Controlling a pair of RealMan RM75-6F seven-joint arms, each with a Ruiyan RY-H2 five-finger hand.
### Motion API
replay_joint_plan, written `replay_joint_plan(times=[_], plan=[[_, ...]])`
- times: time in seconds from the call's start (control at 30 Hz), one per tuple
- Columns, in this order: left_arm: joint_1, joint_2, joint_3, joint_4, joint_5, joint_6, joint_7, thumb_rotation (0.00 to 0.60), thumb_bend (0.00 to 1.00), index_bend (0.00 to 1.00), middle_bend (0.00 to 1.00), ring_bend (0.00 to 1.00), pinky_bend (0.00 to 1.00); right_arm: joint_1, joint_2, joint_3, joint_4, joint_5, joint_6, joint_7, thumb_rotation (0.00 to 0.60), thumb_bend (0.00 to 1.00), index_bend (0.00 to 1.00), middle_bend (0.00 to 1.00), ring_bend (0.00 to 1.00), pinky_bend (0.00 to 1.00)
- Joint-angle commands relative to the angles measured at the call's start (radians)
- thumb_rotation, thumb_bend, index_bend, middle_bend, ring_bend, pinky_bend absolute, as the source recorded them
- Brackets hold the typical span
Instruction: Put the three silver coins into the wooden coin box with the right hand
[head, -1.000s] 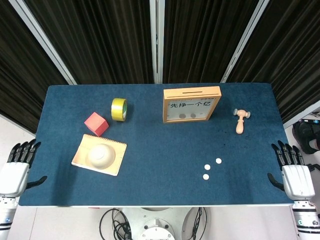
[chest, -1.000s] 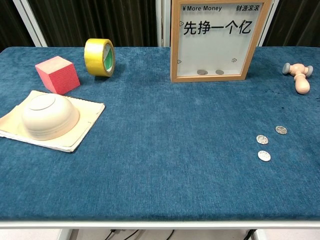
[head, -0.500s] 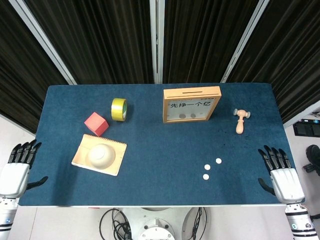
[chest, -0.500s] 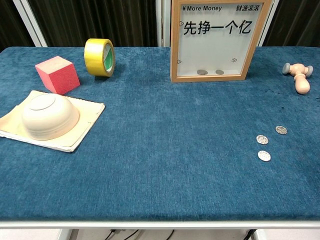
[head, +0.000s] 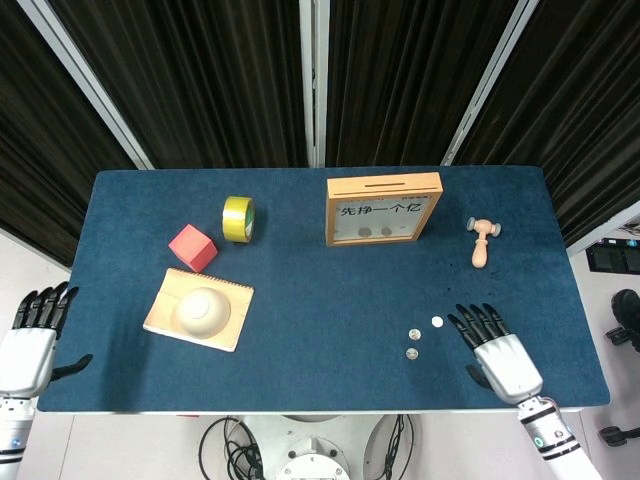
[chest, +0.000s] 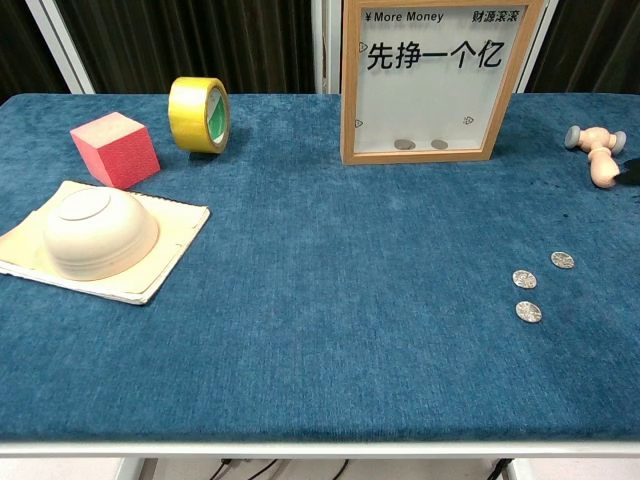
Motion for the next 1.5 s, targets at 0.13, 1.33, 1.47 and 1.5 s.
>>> replay_joint_plan(times=[0.13,1.33,1.47,1.5], plan=[[0.002,0.005,0.002,-0.018,0.001,0.001,0.027,0.6,0.0,0.02,0.0,0.0,0.0,0.026,-0.089,-0.028,0.097,-0.047,-0.021,0.046,0.6,0.21,0.13,0.0,0.0,0.0],[0.016,-0.013,0.003,0.038,-0.02,-0.012,-0.021,0.6,0.0,0.02,0.0,0.0,0.0,0.086,-0.313,-0.035,0.347,-0.016,-0.027,0.171,0.6,0.29,0.36,0.0,0.0,0.0],[0.017,-0.012,0.004,0.037,-0.018,-0.011,-0.025,0.6,0.0,0.02,0.0,0.0,0.0,0.085,-0.317,-0.038,0.35,-0.015,-0.018,0.17,0.6,0.29,0.37,0.0,0.0,0.0],[0.018,-0.012,0.004,0.037,-0.018,-0.01,-0.025,0.6,0.0,0.02,0.0,0.0,0.0,0.085,-0.317,-0.039,0.351,-0.015,-0.017,0.169,0.6,0.29,0.37,0.0,0.0,0.0]])
